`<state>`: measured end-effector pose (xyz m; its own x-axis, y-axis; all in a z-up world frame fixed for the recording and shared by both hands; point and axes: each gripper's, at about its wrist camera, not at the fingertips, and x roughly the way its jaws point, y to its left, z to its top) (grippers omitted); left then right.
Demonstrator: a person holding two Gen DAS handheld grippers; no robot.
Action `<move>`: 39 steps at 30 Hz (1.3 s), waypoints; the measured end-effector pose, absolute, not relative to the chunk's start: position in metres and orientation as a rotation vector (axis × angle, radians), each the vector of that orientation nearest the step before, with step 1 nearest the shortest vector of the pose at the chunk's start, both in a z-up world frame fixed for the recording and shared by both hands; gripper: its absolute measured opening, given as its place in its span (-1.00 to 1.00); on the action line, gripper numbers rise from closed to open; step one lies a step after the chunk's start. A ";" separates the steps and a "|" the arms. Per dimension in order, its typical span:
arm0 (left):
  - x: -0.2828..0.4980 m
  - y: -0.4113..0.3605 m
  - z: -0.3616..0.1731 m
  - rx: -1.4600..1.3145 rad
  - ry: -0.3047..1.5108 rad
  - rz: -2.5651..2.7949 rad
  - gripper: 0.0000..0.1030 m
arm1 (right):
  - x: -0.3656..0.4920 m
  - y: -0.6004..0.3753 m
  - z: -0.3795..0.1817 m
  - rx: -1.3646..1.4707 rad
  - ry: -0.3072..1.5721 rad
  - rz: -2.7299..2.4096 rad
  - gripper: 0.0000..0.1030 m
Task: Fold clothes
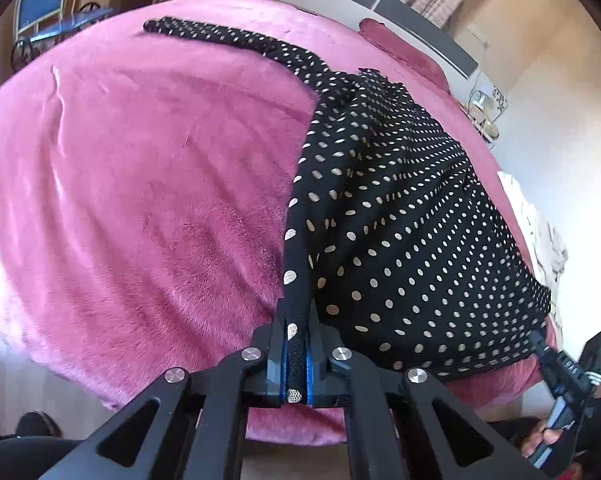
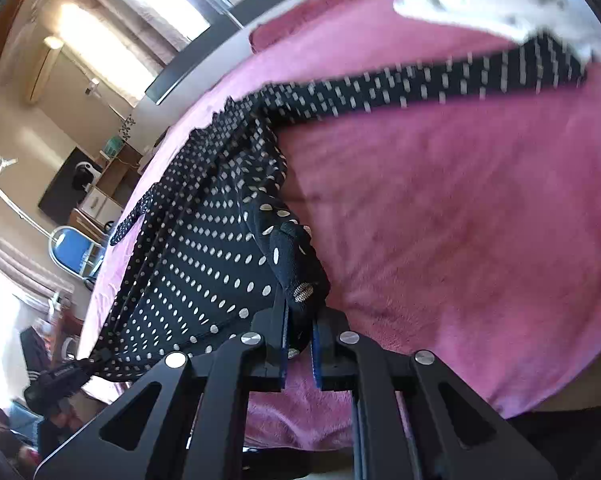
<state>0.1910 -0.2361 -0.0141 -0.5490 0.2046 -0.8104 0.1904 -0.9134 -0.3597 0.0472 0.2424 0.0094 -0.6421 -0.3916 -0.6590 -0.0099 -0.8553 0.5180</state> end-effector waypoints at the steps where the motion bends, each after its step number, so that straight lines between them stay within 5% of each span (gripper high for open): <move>1: 0.195 -0.235 -0.010 -1.488 -0.640 2.683 -0.91 | 0.051 0.242 0.016 1.193 -0.706 -2.581 -0.83; 10: 0.219 -0.232 -0.016 -1.624 -0.639 2.648 -0.90 | 0.084 0.245 0.013 1.339 -0.691 -2.565 -0.83; 13: 0.214 -0.230 -0.033 -1.750 -0.623 2.607 -0.73 | 0.083 0.245 -0.006 1.475 -0.696 -2.532 -0.70; 16: 0.210 -0.238 -0.033 -1.797 -0.617 2.651 -0.34 | 0.071 0.249 -0.022 1.625 -0.697 -2.488 0.16; 17: 0.209 -0.243 -0.026 -1.785 -0.609 2.699 -0.06 | 0.069 0.254 -0.022 1.648 -0.715 -2.484 0.57; 18: 0.209 -0.247 -0.020 -1.772 -0.597 2.750 0.34 | 0.068 0.259 -0.021 1.670 -0.732 -2.479 0.68; 20: 0.212 -0.262 -0.003 -1.720 -0.637 2.848 0.73 | 0.067 0.269 -0.013 1.673 -0.721 -2.502 0.69; 26: 0.210 -0.312 0.046 -1.477 -0.756 3.104 0.78 | 0.076 0.298 0.037 1.558 -0.662 -2.723 0.69; 30: 0.150 -0.333 0.061 -1.393 -0.736 3.085 1.00 | 0.055 0.306 0.072 1.375 -0.677 -2.798 0.72; 39: -0.063 -0.369 0.029 -1.544 -0.242 3.106 1.00 | -0.034 0.201 0.079 1.218 -0.494 -2.640 0.72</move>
